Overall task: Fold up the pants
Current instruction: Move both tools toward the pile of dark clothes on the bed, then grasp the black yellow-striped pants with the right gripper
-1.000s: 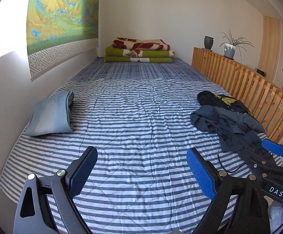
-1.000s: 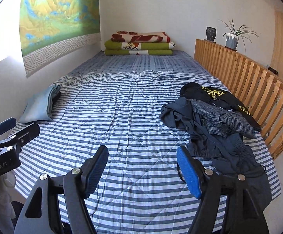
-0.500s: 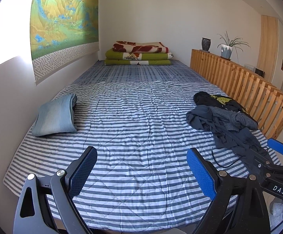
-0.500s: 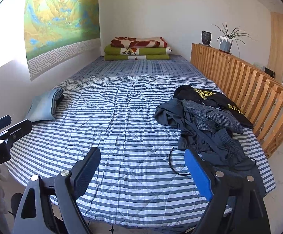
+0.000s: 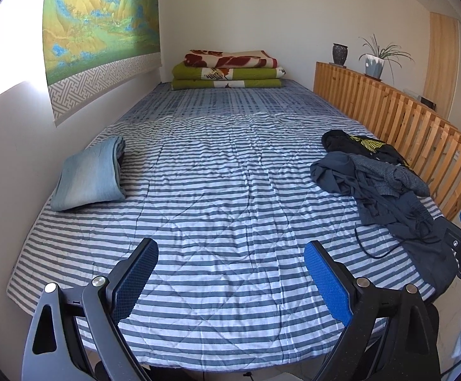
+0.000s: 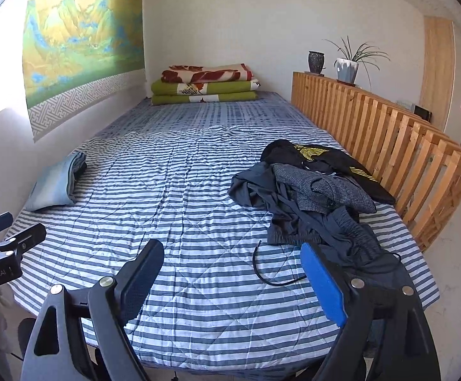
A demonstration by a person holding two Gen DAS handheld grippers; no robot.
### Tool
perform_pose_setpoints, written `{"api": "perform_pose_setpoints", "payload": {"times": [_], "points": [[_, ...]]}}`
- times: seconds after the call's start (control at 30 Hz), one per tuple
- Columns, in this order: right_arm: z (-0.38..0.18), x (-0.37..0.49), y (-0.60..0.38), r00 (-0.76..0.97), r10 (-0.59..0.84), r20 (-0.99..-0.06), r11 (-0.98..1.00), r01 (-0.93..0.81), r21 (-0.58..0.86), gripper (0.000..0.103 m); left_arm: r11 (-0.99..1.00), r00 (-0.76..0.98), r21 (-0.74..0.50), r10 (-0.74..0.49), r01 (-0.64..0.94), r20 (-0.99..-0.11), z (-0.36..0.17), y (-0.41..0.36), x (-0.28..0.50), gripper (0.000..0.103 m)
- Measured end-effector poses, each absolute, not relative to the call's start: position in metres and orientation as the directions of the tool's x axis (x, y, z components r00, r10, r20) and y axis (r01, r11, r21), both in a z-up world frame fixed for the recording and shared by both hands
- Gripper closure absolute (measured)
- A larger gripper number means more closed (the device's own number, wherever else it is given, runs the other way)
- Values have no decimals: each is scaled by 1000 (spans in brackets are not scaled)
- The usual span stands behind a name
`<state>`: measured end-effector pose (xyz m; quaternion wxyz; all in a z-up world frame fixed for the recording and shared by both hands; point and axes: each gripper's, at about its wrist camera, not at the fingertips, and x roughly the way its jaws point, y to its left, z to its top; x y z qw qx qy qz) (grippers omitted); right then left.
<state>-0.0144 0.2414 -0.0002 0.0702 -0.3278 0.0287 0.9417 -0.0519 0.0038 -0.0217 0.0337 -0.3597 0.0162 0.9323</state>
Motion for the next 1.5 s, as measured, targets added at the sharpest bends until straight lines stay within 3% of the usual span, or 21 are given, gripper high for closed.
{"api": "perform_pose_setpoints", "payload": {"times": [0.43, 0.77, 0.83, 0.9, 1.33, 1.4, 1.47, 1.5], "points": [[-15, -41, 288, -799, 97, -594, -992, -123, 3, 18, -996, -717, 21, 51, -92, -695, -39, 24, -102, 8], [-28, -152, 418, -721, 215, -659, -963, -268, -21, 19, -999, -687, 0, 27, -39, -726, -64, 18, -155, 8], [-36, -185, 439, -683, 216, -698, -958, -285, -17, 43, -999, -670, -8, 28, -33, -742, -74, 15, -167, 8], [-47, -215, 455, -657, 195, -728, -958, -288, 3, 50, -1000, -648, -26, 31, -16, -761, -85, 11, -177, 8], [-103, -339, 517, -450, 308, -839, -893, -440, -92, 49, -998, -600, -37, 0, 49, -800, -123, -26, -189, 9], [-110, -344, 521, -433, 288, -854, -895, -440, -79, 51, -998, -603, -31, -9, 56, -797, -122, -32, -184, 16], [-109, -341, 523, -444, 259, -858, -895, -445, -39, 67, -998, -601, -34, -8, 60, -799, -121, -36, -179, 21], [-108, -340, 525, -452, 239, -860, -897, -442, -17, 82, -997, -600, -39, -5, 59, -800, -121, -38, -177, 25]]}}
